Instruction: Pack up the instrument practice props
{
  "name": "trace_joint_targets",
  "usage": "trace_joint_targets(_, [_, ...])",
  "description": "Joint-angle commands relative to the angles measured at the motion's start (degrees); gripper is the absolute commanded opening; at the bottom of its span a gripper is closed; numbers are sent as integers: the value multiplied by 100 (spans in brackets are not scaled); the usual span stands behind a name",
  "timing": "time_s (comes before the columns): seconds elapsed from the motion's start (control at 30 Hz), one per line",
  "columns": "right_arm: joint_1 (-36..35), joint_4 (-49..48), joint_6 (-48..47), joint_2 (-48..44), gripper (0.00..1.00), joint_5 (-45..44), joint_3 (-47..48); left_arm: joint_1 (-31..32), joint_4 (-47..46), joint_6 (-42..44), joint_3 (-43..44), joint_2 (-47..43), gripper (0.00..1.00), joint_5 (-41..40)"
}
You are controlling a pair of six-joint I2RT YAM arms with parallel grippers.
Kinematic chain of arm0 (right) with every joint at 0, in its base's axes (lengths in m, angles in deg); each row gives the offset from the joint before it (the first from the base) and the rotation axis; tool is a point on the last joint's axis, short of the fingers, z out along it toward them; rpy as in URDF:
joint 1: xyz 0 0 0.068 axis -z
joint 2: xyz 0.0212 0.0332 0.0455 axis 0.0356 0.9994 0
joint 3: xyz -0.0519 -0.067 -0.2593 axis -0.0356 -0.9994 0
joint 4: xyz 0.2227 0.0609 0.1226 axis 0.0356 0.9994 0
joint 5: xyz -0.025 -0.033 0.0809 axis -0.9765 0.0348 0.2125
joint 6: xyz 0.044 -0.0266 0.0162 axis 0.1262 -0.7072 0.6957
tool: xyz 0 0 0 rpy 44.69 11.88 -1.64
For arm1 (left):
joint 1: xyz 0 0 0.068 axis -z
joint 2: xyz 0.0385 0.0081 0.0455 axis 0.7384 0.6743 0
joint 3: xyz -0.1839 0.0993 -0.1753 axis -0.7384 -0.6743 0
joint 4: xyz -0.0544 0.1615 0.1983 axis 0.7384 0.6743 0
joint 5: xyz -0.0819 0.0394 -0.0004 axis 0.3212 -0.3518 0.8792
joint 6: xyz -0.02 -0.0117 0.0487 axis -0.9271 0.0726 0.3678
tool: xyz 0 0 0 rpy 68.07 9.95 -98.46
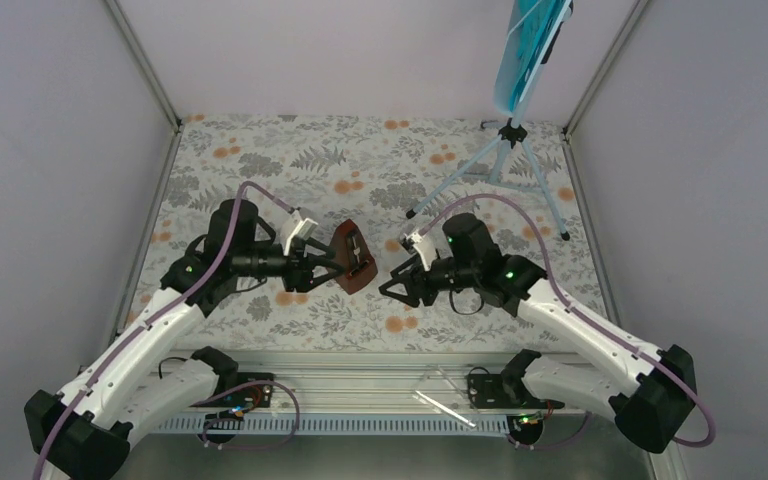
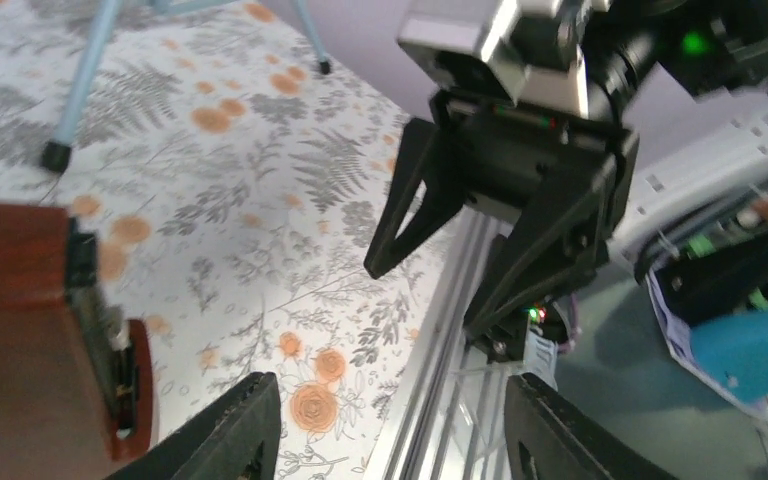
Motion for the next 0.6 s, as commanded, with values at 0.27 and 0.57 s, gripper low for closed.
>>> trace_joint_targets(0.27, [-1024,360,2181,107,56,-2494,-1181,-15,-198,295,602,134,67,-2889])
trace_joint_targets(0.57, [-3085,976,4427,392,70,-2831,-1276,-15,-593,759,589,447,70,-3252])
